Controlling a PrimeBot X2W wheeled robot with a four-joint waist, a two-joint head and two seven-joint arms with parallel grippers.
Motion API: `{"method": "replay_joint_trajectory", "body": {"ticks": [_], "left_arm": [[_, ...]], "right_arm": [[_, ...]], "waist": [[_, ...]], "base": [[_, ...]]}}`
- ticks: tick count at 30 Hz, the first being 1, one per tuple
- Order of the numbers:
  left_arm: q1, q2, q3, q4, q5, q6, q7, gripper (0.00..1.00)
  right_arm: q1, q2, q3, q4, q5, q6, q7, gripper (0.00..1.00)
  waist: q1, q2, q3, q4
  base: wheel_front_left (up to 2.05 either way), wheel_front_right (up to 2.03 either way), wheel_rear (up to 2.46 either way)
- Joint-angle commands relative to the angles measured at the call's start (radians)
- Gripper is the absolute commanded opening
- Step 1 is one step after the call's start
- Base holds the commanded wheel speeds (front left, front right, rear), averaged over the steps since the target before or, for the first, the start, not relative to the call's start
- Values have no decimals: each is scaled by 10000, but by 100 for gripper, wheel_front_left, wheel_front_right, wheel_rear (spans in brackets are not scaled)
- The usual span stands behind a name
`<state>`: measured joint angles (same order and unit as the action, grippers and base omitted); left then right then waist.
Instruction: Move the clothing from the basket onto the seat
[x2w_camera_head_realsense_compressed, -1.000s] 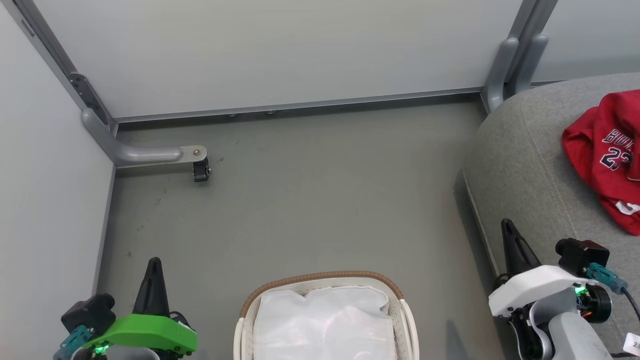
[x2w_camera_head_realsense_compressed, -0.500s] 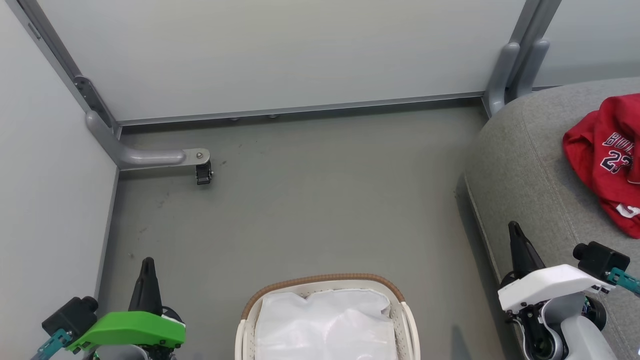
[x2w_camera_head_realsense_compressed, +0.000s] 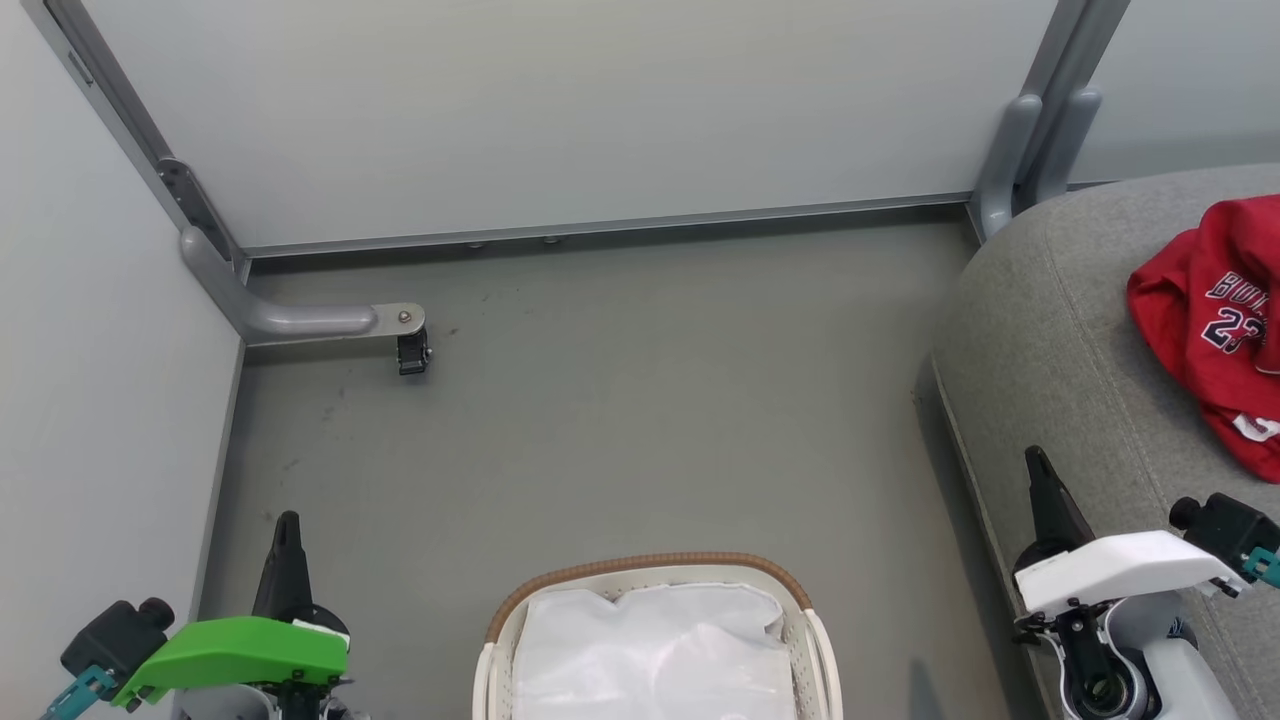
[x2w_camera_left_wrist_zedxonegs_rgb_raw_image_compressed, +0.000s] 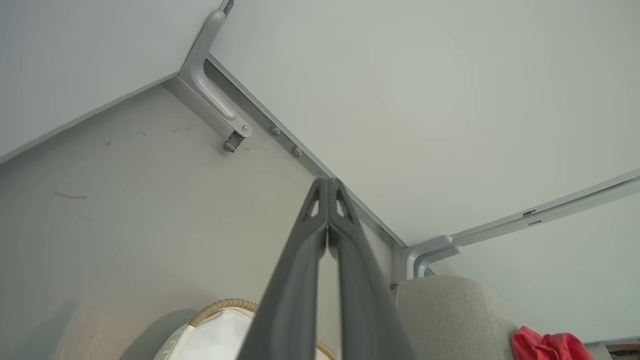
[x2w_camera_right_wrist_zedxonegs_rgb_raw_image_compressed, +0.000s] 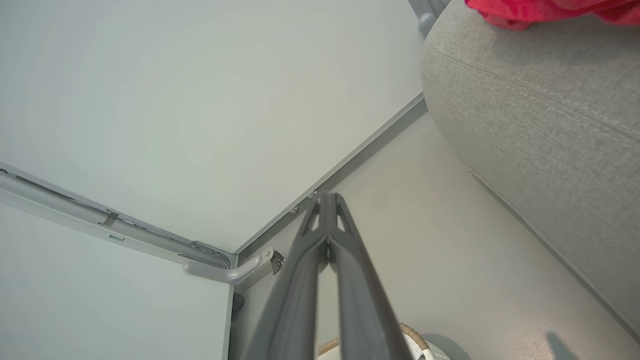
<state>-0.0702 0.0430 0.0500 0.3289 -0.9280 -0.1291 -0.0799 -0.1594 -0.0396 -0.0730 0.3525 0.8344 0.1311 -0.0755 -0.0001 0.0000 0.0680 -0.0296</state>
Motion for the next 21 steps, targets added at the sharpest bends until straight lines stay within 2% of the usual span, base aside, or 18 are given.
{"method": "replay_joint_trajectory", "body": {"ticks": [1, 21], "left_arm": [[-231, 79, 57, -164, -299, -10, 76, 0], [-326, 97, 248, -387, -2388, -14, 669, 0]], "right_arm": [[-8, -75, -45, -188, 367, -1, 73, 0], [179, -96, -170, -486, 2719, -3, 663, 0]], "waist": [[1, 0, -13, 7], [1, 0, -170, 78]], "base": [[0, 0, 0], [0, 0, 0]]}}
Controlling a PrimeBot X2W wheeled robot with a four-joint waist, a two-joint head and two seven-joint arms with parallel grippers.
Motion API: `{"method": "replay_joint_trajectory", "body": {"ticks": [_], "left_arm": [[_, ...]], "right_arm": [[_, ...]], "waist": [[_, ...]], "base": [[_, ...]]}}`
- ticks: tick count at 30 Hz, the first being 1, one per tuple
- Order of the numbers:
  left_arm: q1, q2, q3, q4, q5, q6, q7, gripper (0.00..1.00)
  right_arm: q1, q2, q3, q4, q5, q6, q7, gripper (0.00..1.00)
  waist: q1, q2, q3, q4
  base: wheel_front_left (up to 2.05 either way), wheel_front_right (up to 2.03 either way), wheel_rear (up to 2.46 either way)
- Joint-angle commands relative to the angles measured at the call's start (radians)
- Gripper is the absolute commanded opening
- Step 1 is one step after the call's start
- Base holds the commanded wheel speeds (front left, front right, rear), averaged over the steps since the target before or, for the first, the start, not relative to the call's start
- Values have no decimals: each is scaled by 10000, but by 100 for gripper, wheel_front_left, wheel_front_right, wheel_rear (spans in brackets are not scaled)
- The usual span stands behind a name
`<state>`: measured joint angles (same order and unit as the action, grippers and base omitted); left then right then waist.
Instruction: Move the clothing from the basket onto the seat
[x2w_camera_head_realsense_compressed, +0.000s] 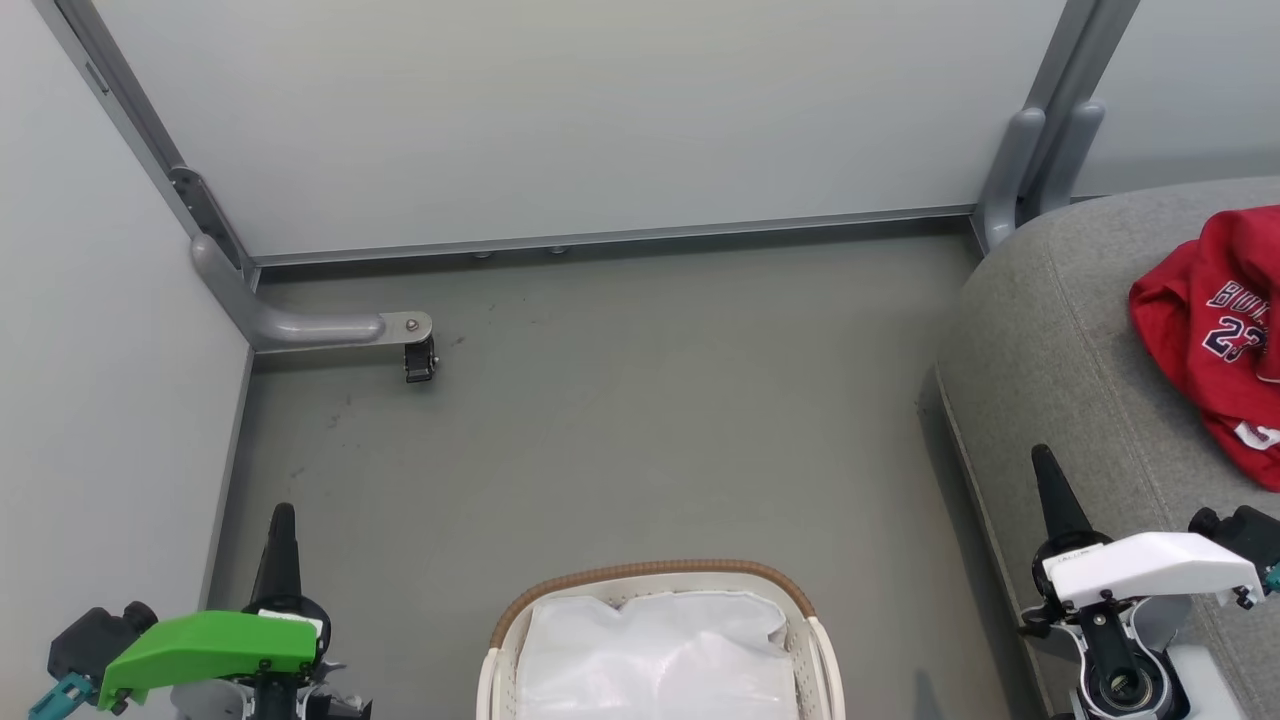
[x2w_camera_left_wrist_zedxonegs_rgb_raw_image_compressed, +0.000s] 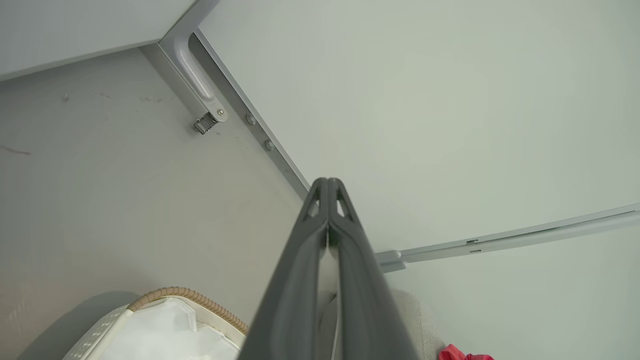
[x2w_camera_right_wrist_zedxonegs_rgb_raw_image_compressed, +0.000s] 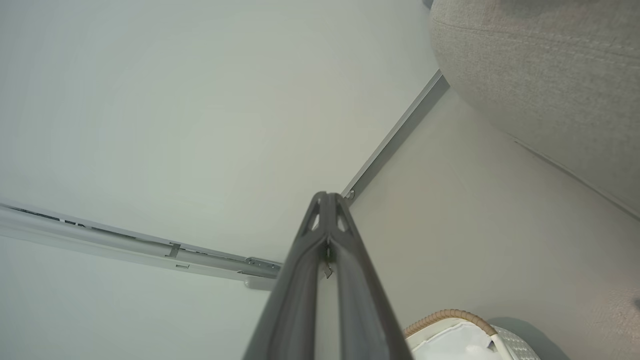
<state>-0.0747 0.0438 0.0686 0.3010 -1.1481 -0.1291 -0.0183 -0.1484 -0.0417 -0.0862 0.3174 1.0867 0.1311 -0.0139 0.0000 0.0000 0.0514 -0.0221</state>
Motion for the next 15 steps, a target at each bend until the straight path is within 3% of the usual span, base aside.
{"method": "replay_joint_trajectory", "body": {"ticks": [1, 15], "left_arm": [[-283, 90, 71, -116, -274, -15, 83, 0], [-319, 96, 179, -259, -1533, -18, 434, 0]], "right_arm": [[78, -75, -43, -149, 291, -3, 77, 0], [174, -84, -118, -326, 1705, -4, 424, 0]], "waist": [[0, 0, -11, 6], [0, 0, -123, 57]], "base": [[0, 0, 0], [0, 0, 0]]}}
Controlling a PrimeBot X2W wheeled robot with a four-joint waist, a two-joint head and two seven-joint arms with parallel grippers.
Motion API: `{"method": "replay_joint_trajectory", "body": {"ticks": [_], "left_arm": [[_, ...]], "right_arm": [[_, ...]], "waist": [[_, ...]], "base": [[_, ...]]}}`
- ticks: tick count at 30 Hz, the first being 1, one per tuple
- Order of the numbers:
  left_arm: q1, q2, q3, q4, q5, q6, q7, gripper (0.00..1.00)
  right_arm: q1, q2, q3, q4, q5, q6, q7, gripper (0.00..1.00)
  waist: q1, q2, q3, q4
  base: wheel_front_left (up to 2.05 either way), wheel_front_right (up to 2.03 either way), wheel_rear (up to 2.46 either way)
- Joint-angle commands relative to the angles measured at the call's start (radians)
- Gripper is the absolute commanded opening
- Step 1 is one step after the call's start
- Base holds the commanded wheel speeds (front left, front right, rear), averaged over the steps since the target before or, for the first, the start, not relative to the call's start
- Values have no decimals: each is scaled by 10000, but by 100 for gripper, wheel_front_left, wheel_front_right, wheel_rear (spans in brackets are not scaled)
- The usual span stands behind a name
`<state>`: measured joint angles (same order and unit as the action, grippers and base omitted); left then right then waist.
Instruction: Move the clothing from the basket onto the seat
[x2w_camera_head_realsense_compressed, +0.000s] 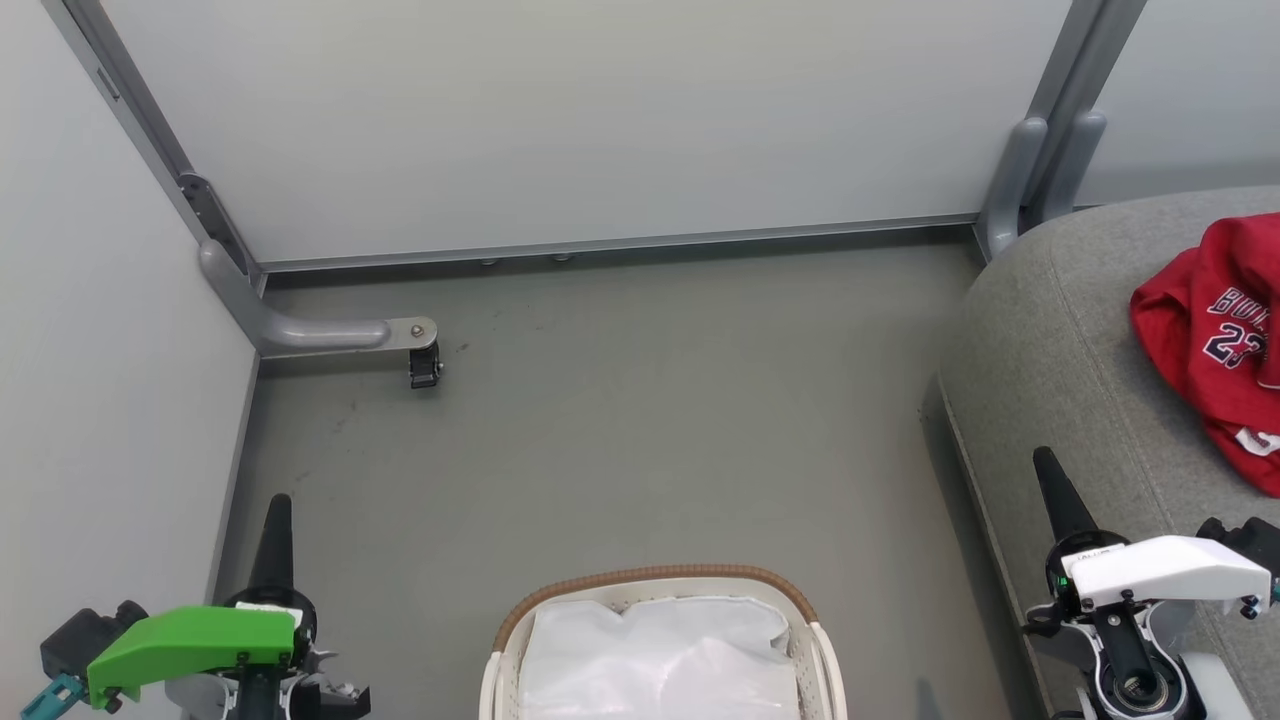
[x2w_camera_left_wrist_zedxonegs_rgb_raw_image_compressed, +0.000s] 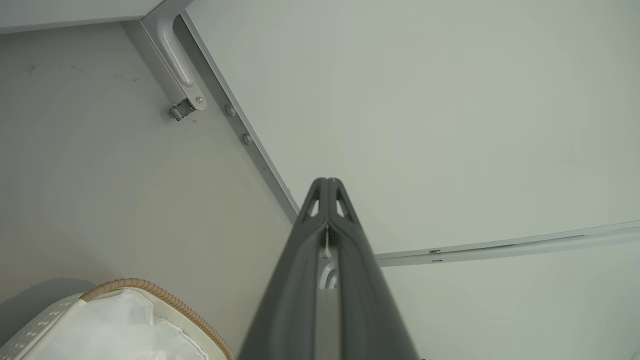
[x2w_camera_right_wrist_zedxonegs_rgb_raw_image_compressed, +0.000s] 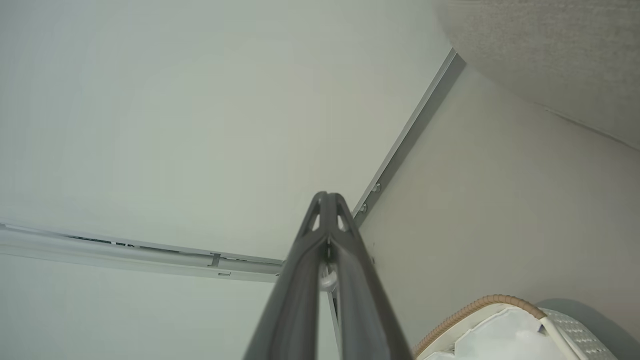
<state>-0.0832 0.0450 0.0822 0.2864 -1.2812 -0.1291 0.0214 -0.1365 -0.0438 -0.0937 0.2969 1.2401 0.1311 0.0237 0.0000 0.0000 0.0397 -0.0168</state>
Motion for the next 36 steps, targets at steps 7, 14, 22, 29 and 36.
{"method": "replay_joint_trajectory", "body": {"ticks": [7, 14, 22, 29, 36], "left_arm": [[-258, 88, 94, -169, -757, -19, 207, 0], [-248, 91, 146, -224, -1299, -21, 359, 0], [-277, 94, 203, -284, -1869, -23, 520, 0], [-301, 95, 247, -335, -2336, -24, 656, 0], [-321, 98, 288, -385, -2777, -26, 792, 0]], "right_arm": [[109, -69, -75, -200, 802, -4, 217, 0], [167, -73, -107, -275, 1417, -4, 364, 0], [220, -78, -138, -350, 2074, -5, 522, 0], [249, -83, -164, -419, 2597, -5, 650, 0], [286, -88, -193, -482, 3117, -6, 784, 0]], "waist": [[0, 0, -60, 29], [0, 0, -116, 54], [0, 0, -179, 83], [0, 0, -233, 107], [0, 0, -289, 133]], "base": [[0, 0, 0], [0, 0, 0], [0, 0, 0], [0, 0, 0], [0, 0, 0]]}}
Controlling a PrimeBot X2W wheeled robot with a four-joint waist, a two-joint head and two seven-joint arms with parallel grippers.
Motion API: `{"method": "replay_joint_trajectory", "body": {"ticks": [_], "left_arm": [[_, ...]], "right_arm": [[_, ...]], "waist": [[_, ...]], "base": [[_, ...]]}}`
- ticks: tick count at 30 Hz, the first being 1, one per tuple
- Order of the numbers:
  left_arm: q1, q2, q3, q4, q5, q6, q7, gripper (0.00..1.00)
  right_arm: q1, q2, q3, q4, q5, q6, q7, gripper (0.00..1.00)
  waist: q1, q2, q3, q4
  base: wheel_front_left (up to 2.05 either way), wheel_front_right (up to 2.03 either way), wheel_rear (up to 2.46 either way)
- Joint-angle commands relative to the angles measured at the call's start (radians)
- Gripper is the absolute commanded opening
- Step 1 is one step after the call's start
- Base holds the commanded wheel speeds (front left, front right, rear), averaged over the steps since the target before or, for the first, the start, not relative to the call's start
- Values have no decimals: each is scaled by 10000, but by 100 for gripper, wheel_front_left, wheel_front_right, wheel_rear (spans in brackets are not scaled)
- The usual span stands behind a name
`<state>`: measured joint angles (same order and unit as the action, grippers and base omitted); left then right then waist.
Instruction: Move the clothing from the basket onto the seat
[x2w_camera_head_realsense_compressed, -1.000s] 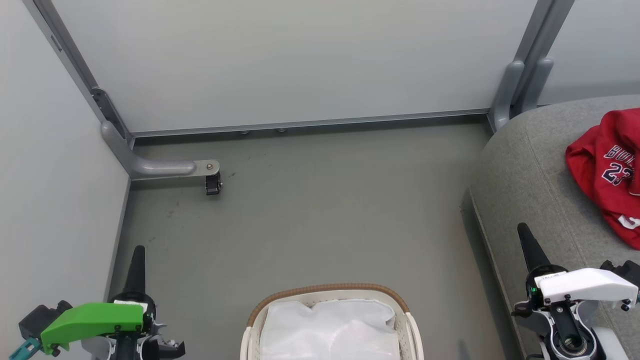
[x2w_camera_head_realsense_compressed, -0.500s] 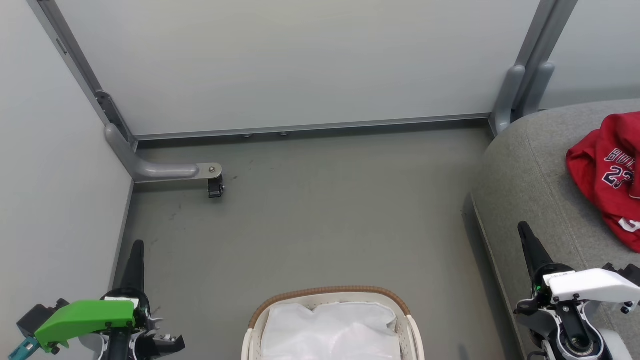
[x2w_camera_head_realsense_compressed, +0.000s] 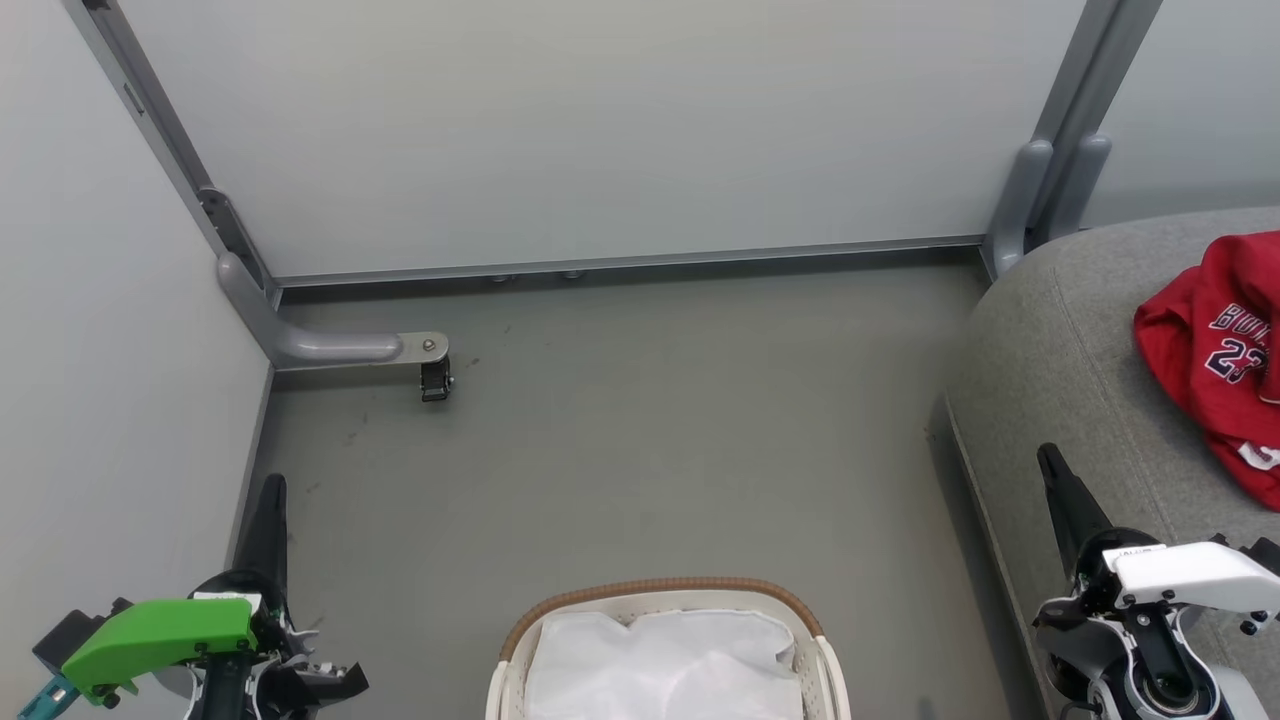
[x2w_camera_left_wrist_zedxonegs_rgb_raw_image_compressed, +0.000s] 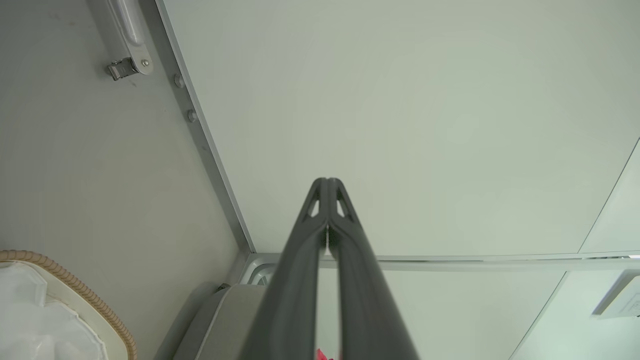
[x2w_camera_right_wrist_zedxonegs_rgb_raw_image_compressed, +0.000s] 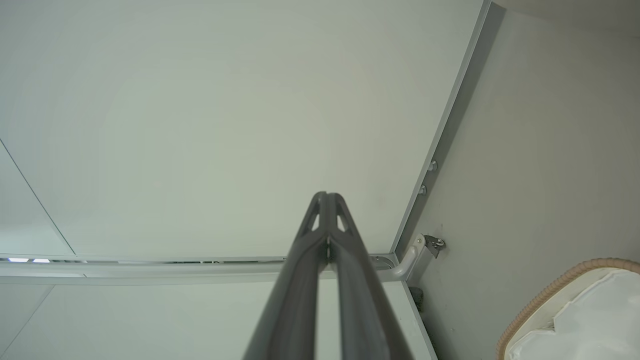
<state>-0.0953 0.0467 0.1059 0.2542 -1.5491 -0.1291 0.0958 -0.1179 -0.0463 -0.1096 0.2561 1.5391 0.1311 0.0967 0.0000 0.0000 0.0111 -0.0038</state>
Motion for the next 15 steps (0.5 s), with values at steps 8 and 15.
{"method": "replay_joint_trajectory", "body": {"ticks": [8, 15], "left_arm": [[-203, 83, 91, -108, -615, -28, 182, 0], [-201, 82, 95, -109, -656, -28, 216, 0]], "right_arm": [[143, -67, -64, -137, 678, -7, 194, 0], [154, -67, -65, -144, 753, -7, 212, 0]], "waist": [[0, 0, -67, 32], [0, 0, -80, 38]], "base": [[0, 0, 0], [0, 0, 0]]}}
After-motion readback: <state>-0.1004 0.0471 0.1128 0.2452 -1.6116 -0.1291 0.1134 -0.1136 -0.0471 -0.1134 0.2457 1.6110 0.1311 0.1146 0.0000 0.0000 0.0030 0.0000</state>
